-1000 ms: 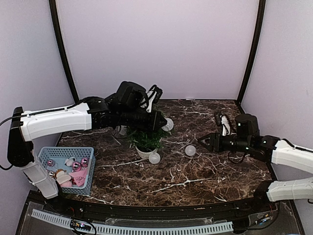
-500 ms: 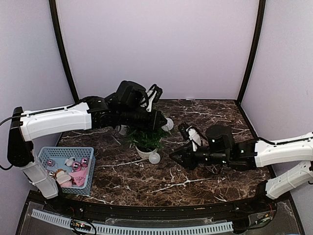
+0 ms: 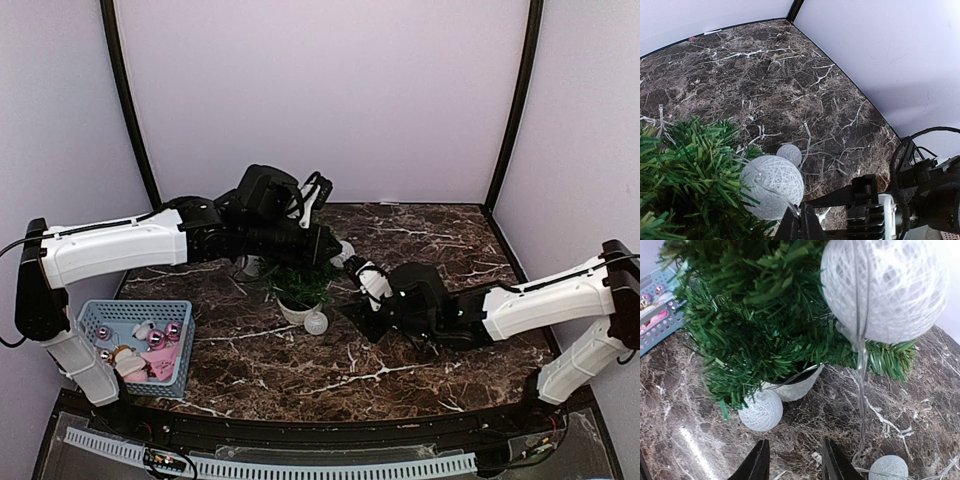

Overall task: Decorate the small christmas tree
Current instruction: Adjust the side of the string light at the center of the board.

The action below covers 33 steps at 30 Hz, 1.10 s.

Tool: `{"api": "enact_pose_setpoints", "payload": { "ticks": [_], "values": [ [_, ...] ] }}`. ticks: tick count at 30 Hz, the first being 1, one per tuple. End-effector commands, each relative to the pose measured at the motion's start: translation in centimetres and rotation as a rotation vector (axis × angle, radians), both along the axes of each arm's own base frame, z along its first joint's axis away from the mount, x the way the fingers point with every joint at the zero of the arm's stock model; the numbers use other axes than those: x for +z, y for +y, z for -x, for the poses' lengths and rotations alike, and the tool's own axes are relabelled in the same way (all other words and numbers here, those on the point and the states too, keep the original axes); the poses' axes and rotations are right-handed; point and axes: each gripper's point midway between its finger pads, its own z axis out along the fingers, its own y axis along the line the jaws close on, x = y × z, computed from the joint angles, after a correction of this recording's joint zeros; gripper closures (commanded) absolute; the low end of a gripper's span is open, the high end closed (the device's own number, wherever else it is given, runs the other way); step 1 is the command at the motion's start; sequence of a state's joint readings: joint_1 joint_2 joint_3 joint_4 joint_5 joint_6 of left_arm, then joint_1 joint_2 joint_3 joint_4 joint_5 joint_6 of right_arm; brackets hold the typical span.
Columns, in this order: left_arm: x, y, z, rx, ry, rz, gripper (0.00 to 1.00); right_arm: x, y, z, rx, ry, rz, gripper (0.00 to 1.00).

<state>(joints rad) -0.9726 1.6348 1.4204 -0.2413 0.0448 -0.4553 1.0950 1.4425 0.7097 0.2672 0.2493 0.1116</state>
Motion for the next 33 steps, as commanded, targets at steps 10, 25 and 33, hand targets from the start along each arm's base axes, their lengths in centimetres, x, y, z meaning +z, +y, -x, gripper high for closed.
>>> {"api": "enact_pose_setpoints", "payload": {
  "ticks": [10, 25, 33],
  "values": [
    [1.6, -0.1, 0.1, -0.013, -0.017, 0.025, 1.00, 0.1, -0.1, -3.9, -0.132, -0.226, 0.098, 0.75],
    [1.4, 0.5, -0.3, 0.010, -0.029, -0.010, 1.00, 8.2, -0.4, 1.5, 0.052, -0.037, -0.148, 1.00],
    [1.2, 1.1, -0.9, 0.055, -0.045, -0.026, 1.00, 18.4, -6.0, 5.7, 0.077, 0.035, -0.414, 1.00]
  ]
}}
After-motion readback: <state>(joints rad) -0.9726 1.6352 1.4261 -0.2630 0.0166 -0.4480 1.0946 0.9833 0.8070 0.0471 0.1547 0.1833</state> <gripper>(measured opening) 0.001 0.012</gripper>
